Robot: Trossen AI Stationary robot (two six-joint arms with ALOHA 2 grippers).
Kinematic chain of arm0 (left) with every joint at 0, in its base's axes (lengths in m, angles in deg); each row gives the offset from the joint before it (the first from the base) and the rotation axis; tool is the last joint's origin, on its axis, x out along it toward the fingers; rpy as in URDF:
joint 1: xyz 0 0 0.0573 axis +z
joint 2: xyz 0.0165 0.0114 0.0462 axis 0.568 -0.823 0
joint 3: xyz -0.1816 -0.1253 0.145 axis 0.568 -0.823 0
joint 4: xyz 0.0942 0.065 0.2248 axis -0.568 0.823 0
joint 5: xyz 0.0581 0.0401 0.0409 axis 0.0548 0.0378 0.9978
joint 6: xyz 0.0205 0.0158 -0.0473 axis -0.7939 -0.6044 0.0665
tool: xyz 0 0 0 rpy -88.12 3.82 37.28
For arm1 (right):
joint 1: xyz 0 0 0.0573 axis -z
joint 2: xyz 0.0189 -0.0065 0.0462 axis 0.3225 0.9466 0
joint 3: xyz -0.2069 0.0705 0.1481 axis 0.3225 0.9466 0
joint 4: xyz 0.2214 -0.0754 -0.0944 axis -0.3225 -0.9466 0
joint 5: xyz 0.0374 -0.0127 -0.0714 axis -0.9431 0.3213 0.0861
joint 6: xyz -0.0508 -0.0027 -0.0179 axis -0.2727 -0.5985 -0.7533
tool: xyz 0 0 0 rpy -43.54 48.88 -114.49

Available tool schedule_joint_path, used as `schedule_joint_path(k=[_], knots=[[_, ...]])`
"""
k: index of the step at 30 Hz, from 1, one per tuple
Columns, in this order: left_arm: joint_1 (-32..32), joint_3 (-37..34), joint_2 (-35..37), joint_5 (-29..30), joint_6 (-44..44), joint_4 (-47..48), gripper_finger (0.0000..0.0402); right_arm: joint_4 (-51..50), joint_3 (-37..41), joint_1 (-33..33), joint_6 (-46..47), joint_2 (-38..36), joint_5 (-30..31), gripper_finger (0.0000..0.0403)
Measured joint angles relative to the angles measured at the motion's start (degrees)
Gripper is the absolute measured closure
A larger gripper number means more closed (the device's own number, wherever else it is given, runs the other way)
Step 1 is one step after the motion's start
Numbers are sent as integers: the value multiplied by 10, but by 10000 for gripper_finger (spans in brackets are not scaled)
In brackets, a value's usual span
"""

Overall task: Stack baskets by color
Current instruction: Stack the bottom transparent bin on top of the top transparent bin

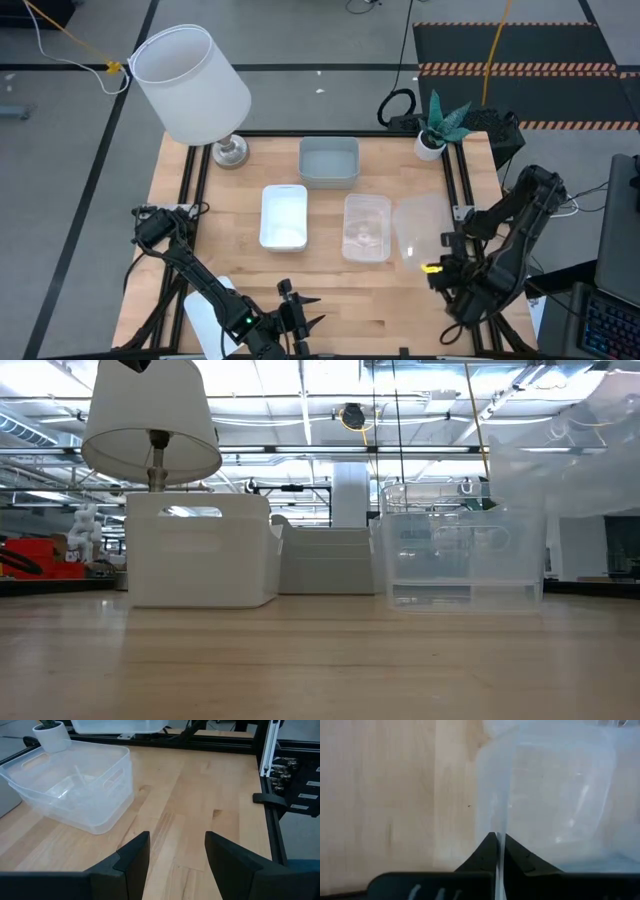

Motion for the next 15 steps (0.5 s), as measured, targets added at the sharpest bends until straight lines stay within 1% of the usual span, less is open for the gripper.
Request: schedule_joint_path(k=[9, 15], knots=[[0, 0, 0, 0, 0, 0, 211, -3, -103, 53, -81, 55, 29, 402], [0, 0, 0, 0, 1, 0, 211, -3, -167, 101, -134, 70, 48, 402]])
